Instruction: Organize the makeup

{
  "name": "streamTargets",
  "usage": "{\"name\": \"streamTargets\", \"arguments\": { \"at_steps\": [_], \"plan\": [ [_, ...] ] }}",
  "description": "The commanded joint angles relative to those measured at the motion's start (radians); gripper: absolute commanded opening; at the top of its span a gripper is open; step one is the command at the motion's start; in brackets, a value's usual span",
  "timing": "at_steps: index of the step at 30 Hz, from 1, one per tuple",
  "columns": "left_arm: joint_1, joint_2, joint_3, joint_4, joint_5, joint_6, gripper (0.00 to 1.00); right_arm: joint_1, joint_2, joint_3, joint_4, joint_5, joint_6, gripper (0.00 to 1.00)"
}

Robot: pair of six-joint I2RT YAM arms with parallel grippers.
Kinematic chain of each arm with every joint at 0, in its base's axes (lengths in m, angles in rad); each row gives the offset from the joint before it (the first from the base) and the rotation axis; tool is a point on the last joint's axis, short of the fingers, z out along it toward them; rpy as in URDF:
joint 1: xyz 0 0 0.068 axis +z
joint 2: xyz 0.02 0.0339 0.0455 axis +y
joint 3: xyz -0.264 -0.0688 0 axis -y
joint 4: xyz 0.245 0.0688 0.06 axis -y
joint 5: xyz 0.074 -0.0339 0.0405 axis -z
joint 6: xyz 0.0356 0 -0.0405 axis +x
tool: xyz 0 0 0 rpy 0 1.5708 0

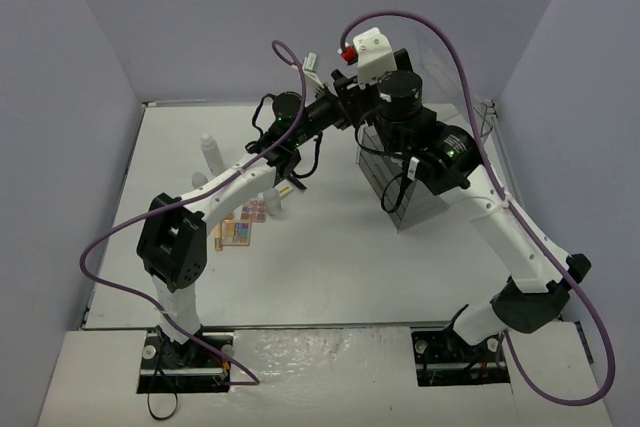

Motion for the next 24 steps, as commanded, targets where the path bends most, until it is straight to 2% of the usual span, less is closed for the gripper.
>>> {"name": "streamTargets", "arguments": {
  "at_steps": [1, 8, 14, 24],
  "plan": [
    [-0.008, -0.033, 0.082, 0.113, -0.006, -0.014, 0.92, -0.004, -0.100, 0.036, 0.050, -0.045, 0.048, 0.71],
    [-0.010, -0.037, 0.086, 0.106, -0.006, -0.007, 0.92, -0.008, -0.256, -0.063, 0.046, 0.021, 0.098, 0.84],
    [-0.008, -0.037, 0.091, 0.100, -0.006, -0.005, 0.92, -0.029, -0.380, -0.184, 0.023, 0.137, 0.141, 0.84],
    [-0.008, -0.036, 0.102, 0.080, 0.002, -0.001, 0.92, -0.070, -0.491, -0.319, -0.011, 0.165, 0.225, 0.85]
  ]
}}
